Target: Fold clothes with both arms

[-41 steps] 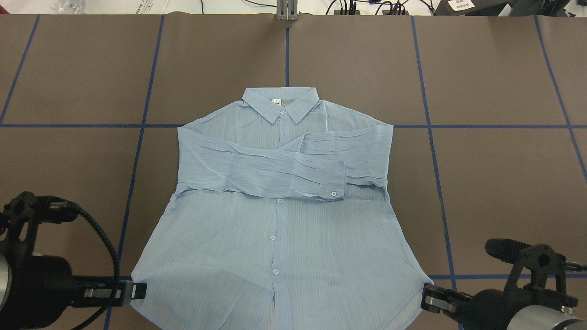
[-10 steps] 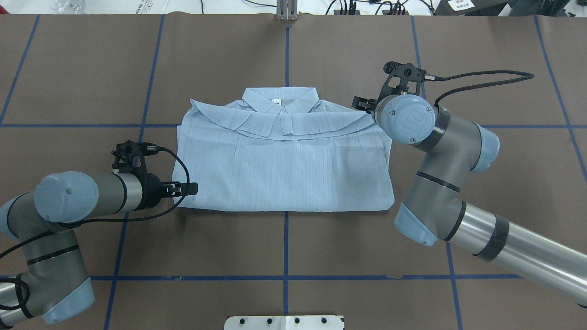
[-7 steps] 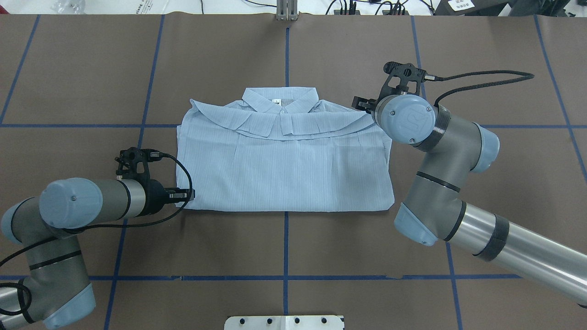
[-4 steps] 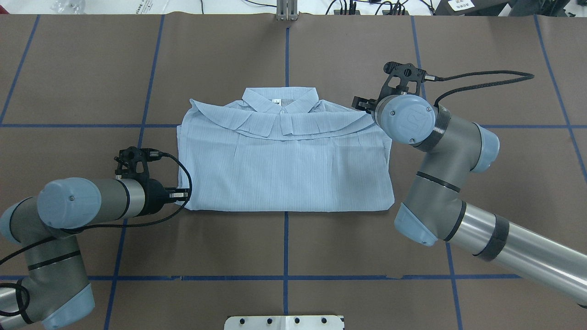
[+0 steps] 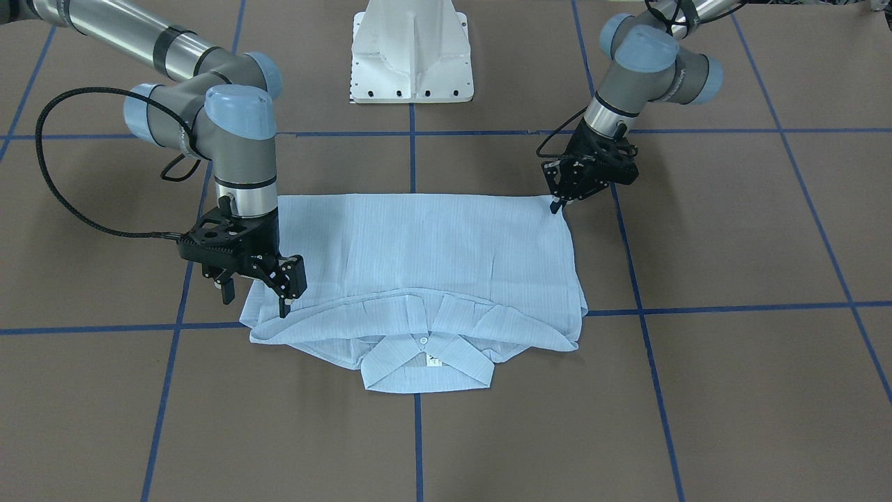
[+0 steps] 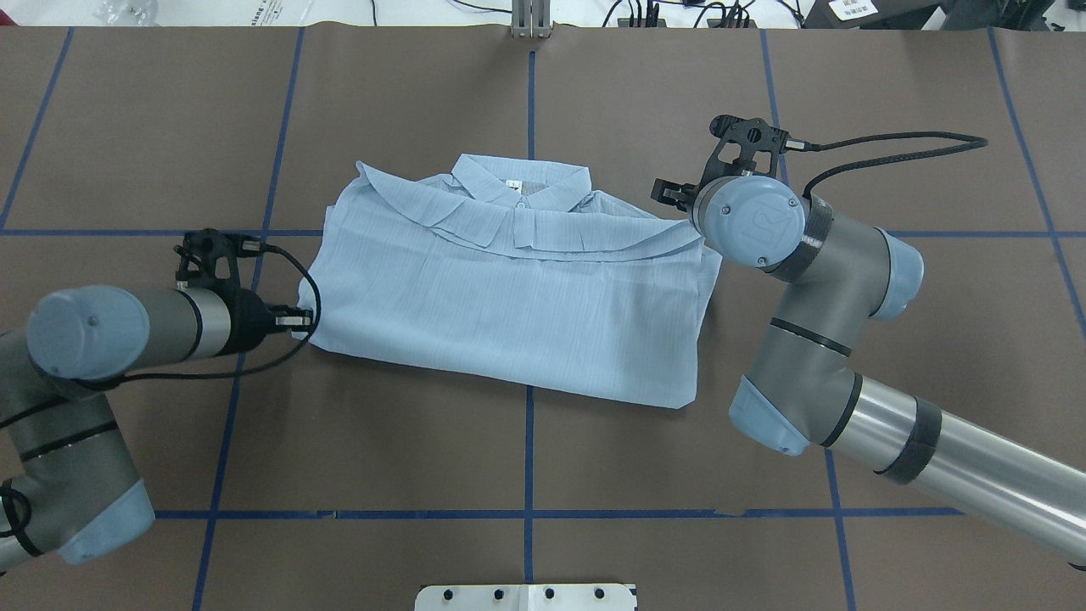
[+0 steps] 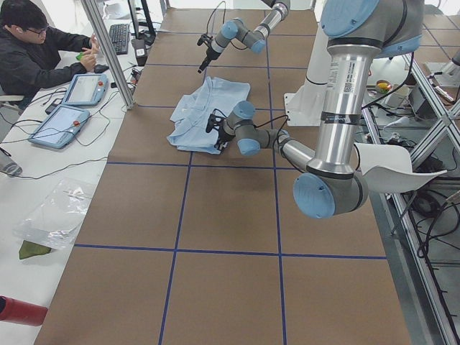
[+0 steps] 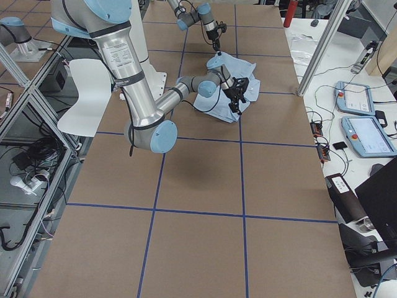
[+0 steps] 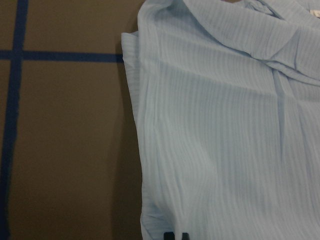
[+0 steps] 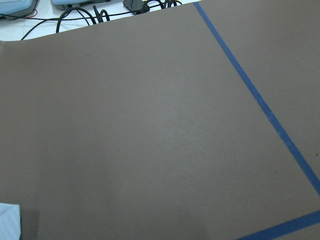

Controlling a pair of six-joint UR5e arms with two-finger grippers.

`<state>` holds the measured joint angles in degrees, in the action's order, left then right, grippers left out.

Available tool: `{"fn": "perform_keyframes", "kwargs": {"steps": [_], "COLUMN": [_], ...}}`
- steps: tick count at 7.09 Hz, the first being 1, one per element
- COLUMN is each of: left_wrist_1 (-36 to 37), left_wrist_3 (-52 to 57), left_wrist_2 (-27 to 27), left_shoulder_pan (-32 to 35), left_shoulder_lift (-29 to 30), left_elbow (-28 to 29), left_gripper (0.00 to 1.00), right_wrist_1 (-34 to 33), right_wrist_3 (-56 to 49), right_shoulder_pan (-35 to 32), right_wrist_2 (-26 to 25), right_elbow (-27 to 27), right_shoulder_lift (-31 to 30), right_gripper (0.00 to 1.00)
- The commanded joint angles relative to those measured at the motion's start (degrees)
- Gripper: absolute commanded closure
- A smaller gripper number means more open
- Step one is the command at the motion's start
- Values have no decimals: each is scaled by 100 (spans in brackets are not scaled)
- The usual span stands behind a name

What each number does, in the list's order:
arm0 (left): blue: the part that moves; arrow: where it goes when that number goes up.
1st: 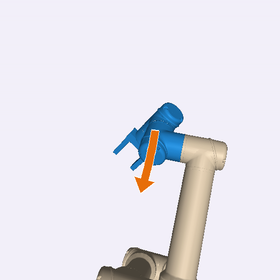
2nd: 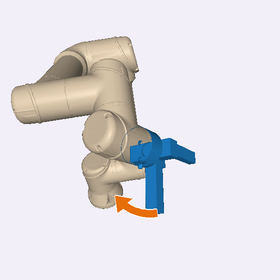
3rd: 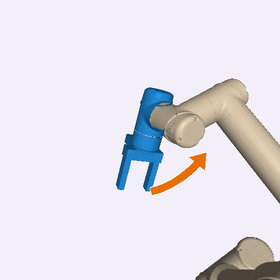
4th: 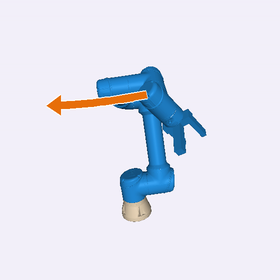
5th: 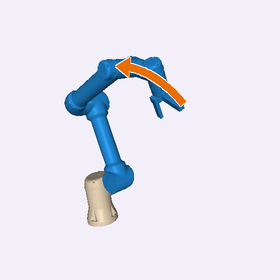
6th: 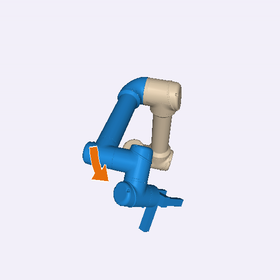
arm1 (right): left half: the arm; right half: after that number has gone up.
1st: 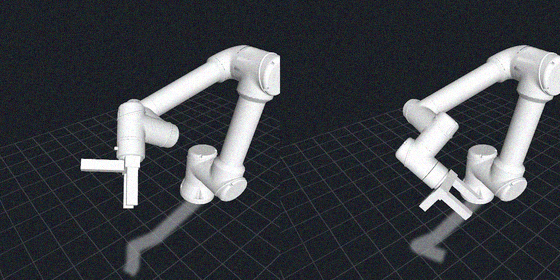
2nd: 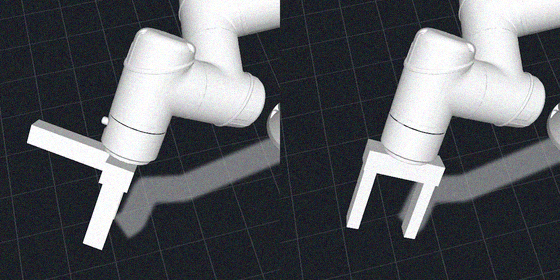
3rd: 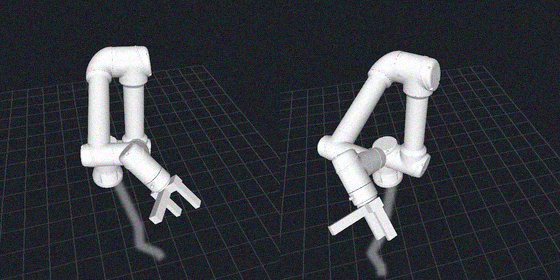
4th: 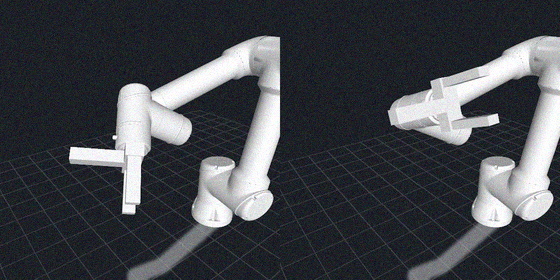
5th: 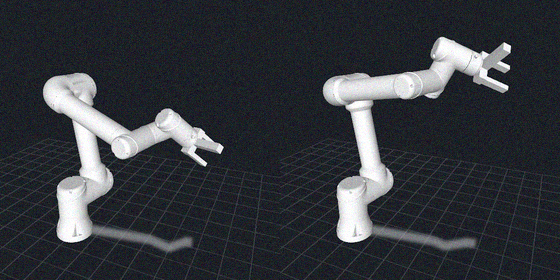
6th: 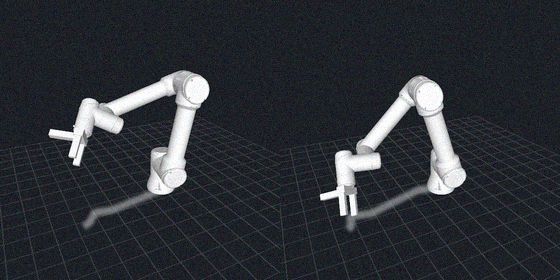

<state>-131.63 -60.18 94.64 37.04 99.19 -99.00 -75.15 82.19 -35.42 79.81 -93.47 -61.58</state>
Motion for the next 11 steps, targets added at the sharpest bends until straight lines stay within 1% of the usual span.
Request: {"fn": "perform_keyframes", "kwargs": {"steps": [1, 2, 3, 4, 5, 6, 7, 8, 9, 10, 11], "left_wrist_1": [14, -20, -47, -82, -369, -572, -566, -574, -592, -592, -583], "left_wrist_3": [935, 946, 946, 938, 807, 762, 1075, 1661, 1771, 1773, 1738], "left_wrist_2": [-7, -16, -24, -155, -200, -174, -165, -87, 392, 476, 476], "left_shoulder_pan": [1029, 1399, 1602, 1683, 1692, 1701, 1727, 1867, 1912, 1912, 1903], "left_shoulder_lift": [981, 1806, 2693, 3259, 3752, 3826, 3757, 3705, 3434, 3084, 2967], "left_elbow": [1375, 2436, 3526, 4137, 4631, 4853, 4847, 4803, 4576, 4043, 3794], "left_gripper": [100, 100, 100, 100, 100, 100, 4, 0, 0, 0, 0], "right_wrist_1": [0, 9, 0, 0, 0, -9, -9, -61, -70, -79, -70], "right_wrist_3": [16, 16, 16, 16, 25, 25, 25, 34, 156, 618, 840], "right_shoulder_pan": [26, 43, 61, 87, 148, 201, 210, 219, 228, 245, 246], "right_wrist_2": [0, 0, 9, 9, 9, 9, 9, 0, 0, 0, -9], "right_elbow": [-83, -110, -153, -206, -276, -312, -312, -225, 81, 719, 1595], "right_shoulder_lift": [32, 41, 58, 137, 190, 208, 225, 443, 759, 1336, 1994], "right_gripper": [0, 0, 0, 0, 0, 0, 0, 0, 0, 0, 3]}}
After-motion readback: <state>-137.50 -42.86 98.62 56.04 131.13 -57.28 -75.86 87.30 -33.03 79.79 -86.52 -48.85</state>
